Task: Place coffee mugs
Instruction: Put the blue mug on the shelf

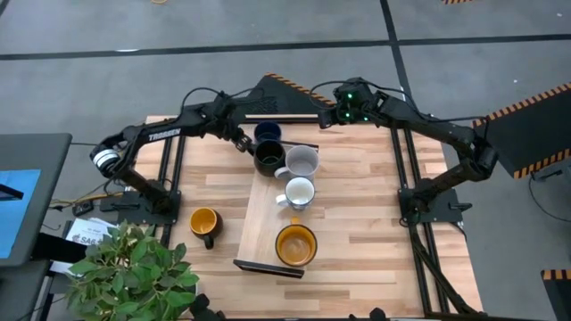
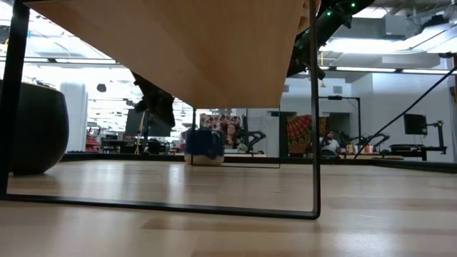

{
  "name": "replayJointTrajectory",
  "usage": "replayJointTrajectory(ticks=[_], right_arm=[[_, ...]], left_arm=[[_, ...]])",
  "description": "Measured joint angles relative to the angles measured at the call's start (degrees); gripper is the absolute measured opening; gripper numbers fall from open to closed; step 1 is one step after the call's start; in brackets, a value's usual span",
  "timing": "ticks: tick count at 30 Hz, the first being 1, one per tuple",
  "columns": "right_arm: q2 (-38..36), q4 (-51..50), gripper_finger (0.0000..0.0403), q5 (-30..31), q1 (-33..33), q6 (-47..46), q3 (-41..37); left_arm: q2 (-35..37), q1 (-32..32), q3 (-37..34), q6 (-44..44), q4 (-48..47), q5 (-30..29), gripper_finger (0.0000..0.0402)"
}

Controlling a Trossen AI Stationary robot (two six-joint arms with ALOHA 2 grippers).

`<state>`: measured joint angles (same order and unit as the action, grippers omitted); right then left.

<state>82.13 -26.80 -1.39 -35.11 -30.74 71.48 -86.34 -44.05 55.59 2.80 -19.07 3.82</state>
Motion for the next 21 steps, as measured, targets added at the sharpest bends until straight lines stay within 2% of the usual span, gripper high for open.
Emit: replayJointTrajectory(ticks=[4, 9, 13, 16, 21], right_arm=[[0.0, -0.01, 0.0024, -0.09, 0.0, 0.67, -0.02], [0.02, -0.01, 0.0024, -1.2, 0.0, 0.81, -0.02], [0.02, -0.41, 0.0024, -1.95, 0.0, 0.71, -0.02], [0.02, -1.05, 0.0024, -2.22, 0.0, -0.22, -0.02], [0.02, -1.99, 0.0024, -3.03, 0.0, -0.75, -0.04]], left_arm=[[0.65, -0.63, 0.0, 1.59, 2.27, 1.04, 0.0], [0.27, -0.57, 0.19, 5.15, 11.24, 5.05, 0.0], [-3.02, -1.52, 5.31, 11.84, 11.68, 6.08, 0.0], [-6.25, -2.09, 11.92, 18.27, 8.54, 7.37, 0.0], [-12.69, -1.94, 22.46, 27.63, -4.21, 9.35, 0.0]])
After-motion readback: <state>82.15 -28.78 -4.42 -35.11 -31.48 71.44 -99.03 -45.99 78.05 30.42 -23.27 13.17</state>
